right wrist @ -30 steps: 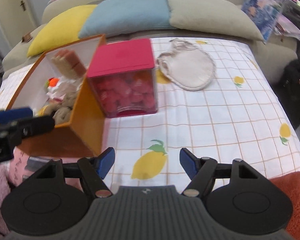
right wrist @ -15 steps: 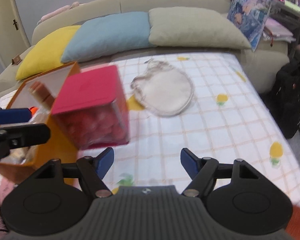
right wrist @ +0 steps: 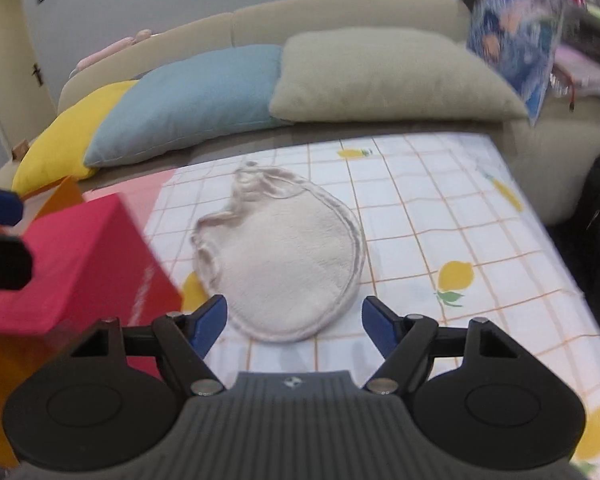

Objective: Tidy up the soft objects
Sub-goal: 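Approach the beige drawstring pouch with both tools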

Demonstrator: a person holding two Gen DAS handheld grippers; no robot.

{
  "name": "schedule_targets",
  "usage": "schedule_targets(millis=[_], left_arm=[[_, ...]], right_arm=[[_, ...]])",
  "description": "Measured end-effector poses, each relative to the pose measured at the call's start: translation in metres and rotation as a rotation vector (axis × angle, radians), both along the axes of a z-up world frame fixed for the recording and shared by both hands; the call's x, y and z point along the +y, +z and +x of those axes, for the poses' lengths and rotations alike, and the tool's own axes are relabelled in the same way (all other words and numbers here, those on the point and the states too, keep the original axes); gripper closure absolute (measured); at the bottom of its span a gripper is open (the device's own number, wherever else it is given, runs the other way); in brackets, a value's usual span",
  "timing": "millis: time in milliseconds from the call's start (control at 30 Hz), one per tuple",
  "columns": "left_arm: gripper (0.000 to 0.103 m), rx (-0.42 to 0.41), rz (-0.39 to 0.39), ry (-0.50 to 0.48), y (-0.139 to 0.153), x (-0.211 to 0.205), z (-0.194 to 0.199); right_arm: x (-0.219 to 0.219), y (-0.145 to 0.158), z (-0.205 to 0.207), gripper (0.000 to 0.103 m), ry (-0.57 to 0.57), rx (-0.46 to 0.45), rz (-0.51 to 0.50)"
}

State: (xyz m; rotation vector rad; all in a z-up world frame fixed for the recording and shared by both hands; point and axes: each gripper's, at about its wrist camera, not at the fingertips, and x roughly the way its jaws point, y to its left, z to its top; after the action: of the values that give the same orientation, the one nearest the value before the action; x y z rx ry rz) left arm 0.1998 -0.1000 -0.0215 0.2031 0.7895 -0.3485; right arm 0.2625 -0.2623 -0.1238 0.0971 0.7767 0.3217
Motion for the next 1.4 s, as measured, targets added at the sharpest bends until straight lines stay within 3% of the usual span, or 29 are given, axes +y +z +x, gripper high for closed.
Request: schedule_targets(millis=[233,333,400,500,700,967,1067,1233,1367,1400], left_arm=[[0.027,0.040,0.041,0.011,-0.012,-0.010,0.033],[0.027,0.050,0.053,0.007,-0.015,-0.011,0.038],[0.027,0.053,0.059,0.007,-0.016,-0.012,0.041],[0.027,0.060,0.048,0.011,-0.017,-0.012,0.041],[0.027,0.064,0.005,0.009,-0.012,-0.011,0.031],[0.031,0.143,-0.118,0.026,-0.011,-0.024,0.011],[0.031,0.206,-0.188,0.053,-0.020,-0.028,-0.001],[0.031,0.309,-0.222,0.156,-0.054,-0.022,-0.027],[0.031,0.375,-0.221,0.265,-0.086,-0.004,-0.040],[0.030,0.384,-0.225,0.296,-0.092,0.000,-0.042]], right_arm=[[-0.009,-0.025,0.044,0.034,-0.018,0.010,0.085],[-0.013,-0.029,0.052,0.056,-0.033,0.031,0.132],[-0.013,-0.025,0.051,0.093,-0.035,0.022,0.123],[-0.014,-0.016,0.043,0.099,-0.022,-0.009,0.115],[-0.015,0.012,0.014,0.101,-0.002,0.004,0.084],[-0.032,0.016,-0.055,0.101,-0.072,0.218,0.036],[-0.045,0.008,-0.079,0.100,-0.121,0.325,0.094],[-0.055,0.001,-0.108,0.100,-0.178,0.447,0.153],[-0.037,0.002,-0.113,0.088,-0.148,0.456,0.052],[-0.036,0.006,-0.114,0.070,-0.172,0.422,0.020]])
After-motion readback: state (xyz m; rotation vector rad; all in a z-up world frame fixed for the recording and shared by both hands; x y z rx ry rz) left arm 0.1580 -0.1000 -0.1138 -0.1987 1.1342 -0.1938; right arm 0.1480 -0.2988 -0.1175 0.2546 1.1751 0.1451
